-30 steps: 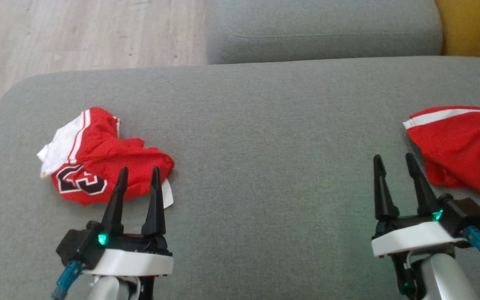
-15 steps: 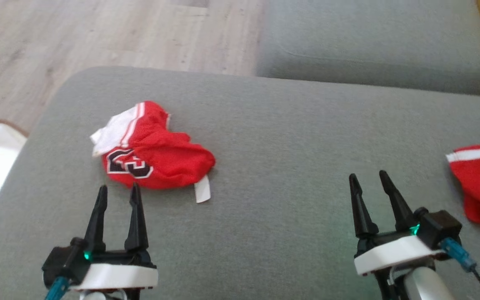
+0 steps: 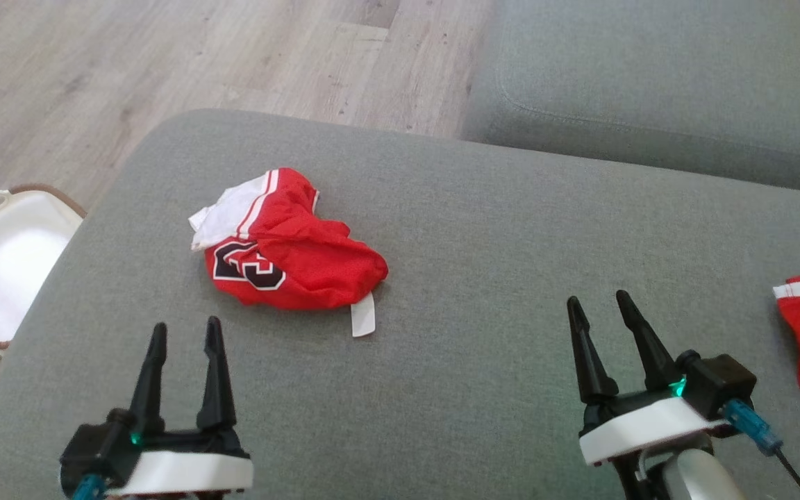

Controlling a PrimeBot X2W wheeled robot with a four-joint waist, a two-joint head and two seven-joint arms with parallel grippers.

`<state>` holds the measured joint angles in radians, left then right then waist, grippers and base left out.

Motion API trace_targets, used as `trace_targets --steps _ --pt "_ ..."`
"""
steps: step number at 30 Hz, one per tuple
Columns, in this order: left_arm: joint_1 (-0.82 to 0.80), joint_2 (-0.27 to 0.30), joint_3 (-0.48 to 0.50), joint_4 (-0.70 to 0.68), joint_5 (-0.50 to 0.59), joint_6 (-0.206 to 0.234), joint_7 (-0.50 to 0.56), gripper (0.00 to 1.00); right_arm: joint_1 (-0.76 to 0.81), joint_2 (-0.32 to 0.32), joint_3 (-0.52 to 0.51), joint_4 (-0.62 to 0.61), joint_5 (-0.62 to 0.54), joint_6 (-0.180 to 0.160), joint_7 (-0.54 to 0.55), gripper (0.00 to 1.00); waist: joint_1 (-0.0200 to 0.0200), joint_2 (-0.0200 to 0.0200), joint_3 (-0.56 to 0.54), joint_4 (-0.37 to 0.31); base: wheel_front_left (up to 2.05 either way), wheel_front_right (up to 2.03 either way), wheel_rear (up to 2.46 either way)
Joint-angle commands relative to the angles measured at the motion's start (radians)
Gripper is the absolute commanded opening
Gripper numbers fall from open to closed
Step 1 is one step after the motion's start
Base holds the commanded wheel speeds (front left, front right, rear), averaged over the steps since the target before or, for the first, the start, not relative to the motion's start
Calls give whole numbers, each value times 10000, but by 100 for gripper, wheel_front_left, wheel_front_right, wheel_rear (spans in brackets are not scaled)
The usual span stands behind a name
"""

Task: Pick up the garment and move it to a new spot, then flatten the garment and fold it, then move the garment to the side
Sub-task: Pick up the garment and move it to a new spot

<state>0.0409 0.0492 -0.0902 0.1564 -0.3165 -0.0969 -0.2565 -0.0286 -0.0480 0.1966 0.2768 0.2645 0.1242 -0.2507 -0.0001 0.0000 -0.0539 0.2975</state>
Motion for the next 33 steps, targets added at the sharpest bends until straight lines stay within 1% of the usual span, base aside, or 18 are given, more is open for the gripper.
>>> trace_targets --steps 1,3,6,9,11,13,17,18,23,27,33 --pt "-462 10 450 -297 89 -18 -53 100 -247 -22 252 -261 49 65 -110 100 1 0 64 -51 0 0 0" --pt "-604 10 573 -285 140 -38 -53 100 -282 -22 226 -280 17 65 -110 100 1 0 183 -127 0 0 0" --pt "-1193 88 837 27 506 -132 -53 100 -440 -22 46 -369 -119 65 -110 100 1 0 579 -352 0 0 0" --pt "-1981 460 885 835 627 -191 -42 100 -583 -22 -119 -447 -241 65 -110 100 1 0 916 -531 0 0 0" --pt "-2733 789 913 1461 604 -214 263 100 -697 -22 -210 -507 -351 65 -110 100 1 0 1179 -648 0 0 0" --pt "-3565 1156 949 2041 552 -235 703 100 -820 -22 -306 -575 -459 65 -110 100 1 0 1454 -782 0 0 0" --pt "-5070 1796 840 3366 286 -287 1975 100 -1082 -22 -463 -710 -585 65 -111 100 1 0 1945 -1073 0 0 0" --pt "-5070 1796 840 3366 286 -287 1975 100 -1082 -22 -463 -710 -585 65 -111 100 1 0 1945 -1073 0 0 0" --pt "-6430 2299 620 5052 -409 -325 3822 100 -1352 -22 -485 -830 -676 65 -111 100 1 0 2408 -1438 0 0 0" --pt "-7080 2566 599 6227 -978 -332 5036 100 -1559 -22 -477 -911 -676 65 -111 100 1 0 2690 -1737 0 0 0" --pt "-7434 2703 339 7436 -1641 -335 6413 100 -1731 -22 -505 -1004 -694 65 -111 100 1 0 2947 -2029 0 0 0"
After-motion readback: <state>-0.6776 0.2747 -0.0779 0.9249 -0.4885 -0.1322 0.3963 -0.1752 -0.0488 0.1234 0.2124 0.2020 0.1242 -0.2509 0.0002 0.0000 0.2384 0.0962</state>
